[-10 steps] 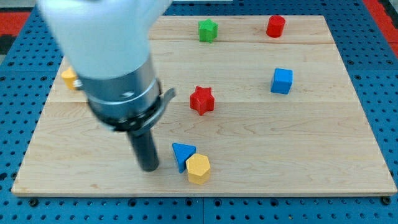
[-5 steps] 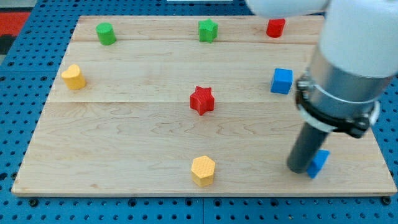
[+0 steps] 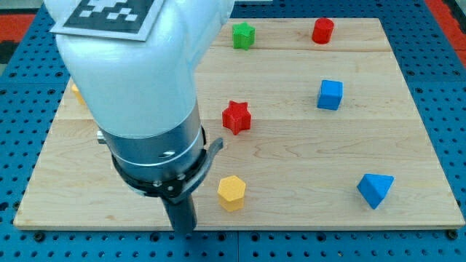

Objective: Slide the red star towards bottom left corner

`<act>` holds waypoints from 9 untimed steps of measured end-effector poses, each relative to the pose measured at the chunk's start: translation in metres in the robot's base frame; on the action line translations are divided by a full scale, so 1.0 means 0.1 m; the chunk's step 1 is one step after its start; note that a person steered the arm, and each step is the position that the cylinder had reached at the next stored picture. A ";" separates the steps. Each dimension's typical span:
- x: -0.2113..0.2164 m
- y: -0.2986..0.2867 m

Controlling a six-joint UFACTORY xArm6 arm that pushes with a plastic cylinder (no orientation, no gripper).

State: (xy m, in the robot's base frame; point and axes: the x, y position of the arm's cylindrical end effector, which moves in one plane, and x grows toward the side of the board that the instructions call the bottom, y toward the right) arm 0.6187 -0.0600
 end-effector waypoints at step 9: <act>-2.08 0.47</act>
State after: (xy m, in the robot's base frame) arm 0.4104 -0.0135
